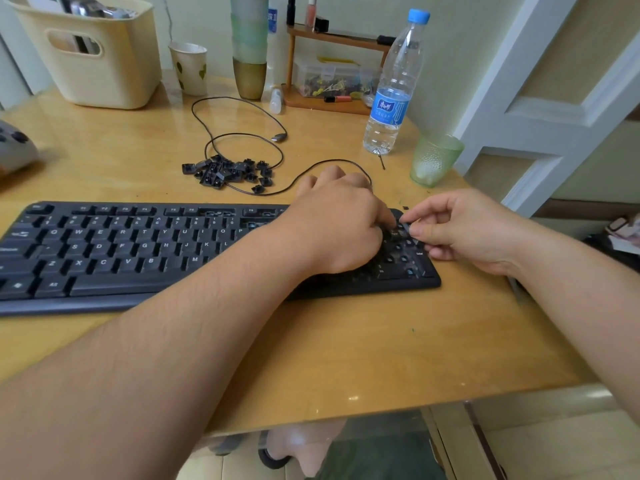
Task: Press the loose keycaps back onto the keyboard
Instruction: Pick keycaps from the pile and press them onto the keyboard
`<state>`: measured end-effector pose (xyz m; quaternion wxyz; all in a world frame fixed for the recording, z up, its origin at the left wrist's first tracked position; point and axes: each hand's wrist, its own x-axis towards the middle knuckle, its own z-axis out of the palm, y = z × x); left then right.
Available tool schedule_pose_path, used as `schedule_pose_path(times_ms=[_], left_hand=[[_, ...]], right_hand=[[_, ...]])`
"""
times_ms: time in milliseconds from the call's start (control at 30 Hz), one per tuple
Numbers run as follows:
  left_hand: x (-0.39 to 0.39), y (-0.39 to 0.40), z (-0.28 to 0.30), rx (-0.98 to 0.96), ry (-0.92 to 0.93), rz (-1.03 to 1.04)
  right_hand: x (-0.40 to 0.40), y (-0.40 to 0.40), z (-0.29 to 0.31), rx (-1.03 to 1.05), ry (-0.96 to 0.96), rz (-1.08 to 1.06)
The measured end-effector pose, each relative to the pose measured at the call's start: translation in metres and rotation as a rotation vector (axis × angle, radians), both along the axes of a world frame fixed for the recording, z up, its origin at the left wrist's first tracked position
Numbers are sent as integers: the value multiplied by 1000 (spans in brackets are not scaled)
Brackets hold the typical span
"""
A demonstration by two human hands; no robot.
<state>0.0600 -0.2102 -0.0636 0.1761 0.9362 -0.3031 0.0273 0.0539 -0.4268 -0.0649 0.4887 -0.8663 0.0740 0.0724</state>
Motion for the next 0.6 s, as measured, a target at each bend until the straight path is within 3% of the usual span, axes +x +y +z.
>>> schedule_pose_path(times_ms=[267, 467, 600], left_hand=[[3, 3, 1, -37, 32, 38], [0, -1, 1, -35, 14, 19], [0, 3, 0, -32, 21, 18]], right_hand=[[-2, -5, -3, 62, 11, -1], [-5, 4, 1, -203, -97, 78], [-3, 6, 4, -165, -105, 48]])
